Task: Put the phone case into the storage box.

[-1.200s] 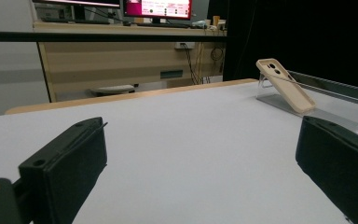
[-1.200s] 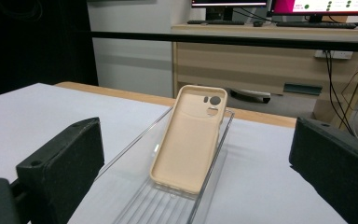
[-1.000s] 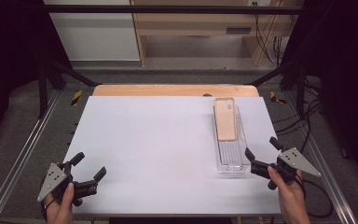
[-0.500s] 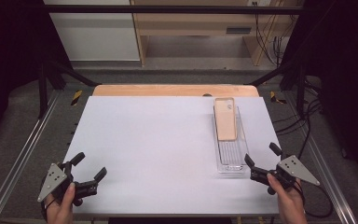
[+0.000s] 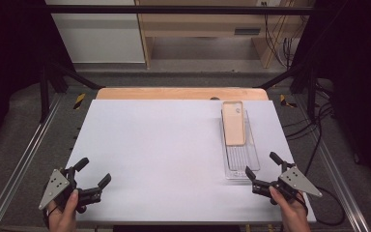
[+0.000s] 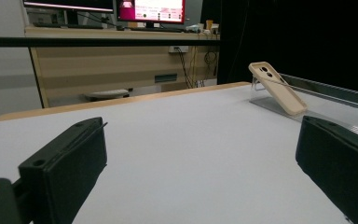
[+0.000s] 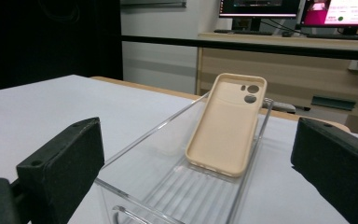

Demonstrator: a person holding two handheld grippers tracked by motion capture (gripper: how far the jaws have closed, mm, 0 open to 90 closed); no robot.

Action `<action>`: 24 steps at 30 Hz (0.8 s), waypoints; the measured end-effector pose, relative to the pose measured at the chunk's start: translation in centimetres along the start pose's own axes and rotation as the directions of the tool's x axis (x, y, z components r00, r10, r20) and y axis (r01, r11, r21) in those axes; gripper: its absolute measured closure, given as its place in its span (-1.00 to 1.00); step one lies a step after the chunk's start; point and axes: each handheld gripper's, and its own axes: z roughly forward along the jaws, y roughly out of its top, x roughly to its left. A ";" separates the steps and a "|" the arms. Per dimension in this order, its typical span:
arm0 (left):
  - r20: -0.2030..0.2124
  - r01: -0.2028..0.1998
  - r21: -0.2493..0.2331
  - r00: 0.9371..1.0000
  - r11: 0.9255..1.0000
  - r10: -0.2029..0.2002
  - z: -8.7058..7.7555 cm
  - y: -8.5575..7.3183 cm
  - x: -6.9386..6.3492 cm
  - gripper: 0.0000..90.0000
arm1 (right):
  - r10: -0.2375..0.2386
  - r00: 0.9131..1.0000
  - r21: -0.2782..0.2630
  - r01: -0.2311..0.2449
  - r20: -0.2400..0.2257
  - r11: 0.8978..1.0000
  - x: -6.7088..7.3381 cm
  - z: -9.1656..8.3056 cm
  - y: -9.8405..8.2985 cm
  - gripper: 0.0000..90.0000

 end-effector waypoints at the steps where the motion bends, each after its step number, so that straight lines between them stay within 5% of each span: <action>1: 0.001 -0.001 0.001 1.000 1.000 0.001 0.0 0.0 0.0 -0.97 | 0.001 1.000 -0.002 -0.001 -0.007 1.000 0.1 0.1 0.0 -0.94; 24: 0.026 -0.004 -0.002 1.000 1.000 0.004 0.4 0.0 -0.2 -0.97 | 0.012 0.997 0.001 -0.012 -0.076 1.000 1.9 3.0 0.5 -0.91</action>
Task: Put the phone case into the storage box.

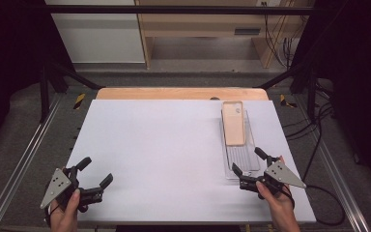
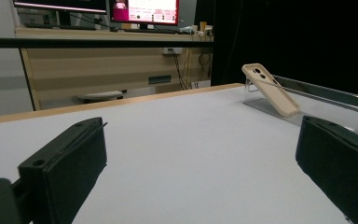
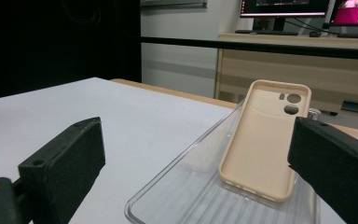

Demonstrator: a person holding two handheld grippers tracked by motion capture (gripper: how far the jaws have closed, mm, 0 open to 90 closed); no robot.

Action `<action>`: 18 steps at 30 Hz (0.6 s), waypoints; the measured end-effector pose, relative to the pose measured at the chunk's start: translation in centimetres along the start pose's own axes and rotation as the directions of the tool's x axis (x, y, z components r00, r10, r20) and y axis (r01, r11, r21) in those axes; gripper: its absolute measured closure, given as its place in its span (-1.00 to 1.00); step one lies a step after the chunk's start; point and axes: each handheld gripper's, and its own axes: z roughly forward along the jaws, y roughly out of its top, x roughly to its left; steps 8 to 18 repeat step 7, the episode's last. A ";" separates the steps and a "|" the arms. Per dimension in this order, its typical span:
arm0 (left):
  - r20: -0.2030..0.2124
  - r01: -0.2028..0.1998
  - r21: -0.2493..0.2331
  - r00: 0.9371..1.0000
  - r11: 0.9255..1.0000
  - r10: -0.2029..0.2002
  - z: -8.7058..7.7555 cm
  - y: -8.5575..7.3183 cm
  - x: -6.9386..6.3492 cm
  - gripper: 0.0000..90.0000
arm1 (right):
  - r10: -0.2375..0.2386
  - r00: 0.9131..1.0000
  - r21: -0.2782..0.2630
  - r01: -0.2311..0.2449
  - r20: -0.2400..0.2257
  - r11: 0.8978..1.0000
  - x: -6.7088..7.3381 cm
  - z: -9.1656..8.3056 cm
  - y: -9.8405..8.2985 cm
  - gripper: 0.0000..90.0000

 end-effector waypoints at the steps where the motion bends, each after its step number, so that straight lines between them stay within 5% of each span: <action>1: 0.001 0.000 0.000 1.000 1.000 0.000 0.0 0.0 0.0 -0.97 | 0.009 1.000 0.004 -0.009 -0.002 1.000 0.0 0.1 0.1 -0.91; 18: -0.003 0.003 0.001 1.000 1.000 -0.003 0.0 0.0 0.0 -0.97 | 0.036 0.999 0.027 -0.036 -0.009 0.999 0.1 0.7 0.3 -0.90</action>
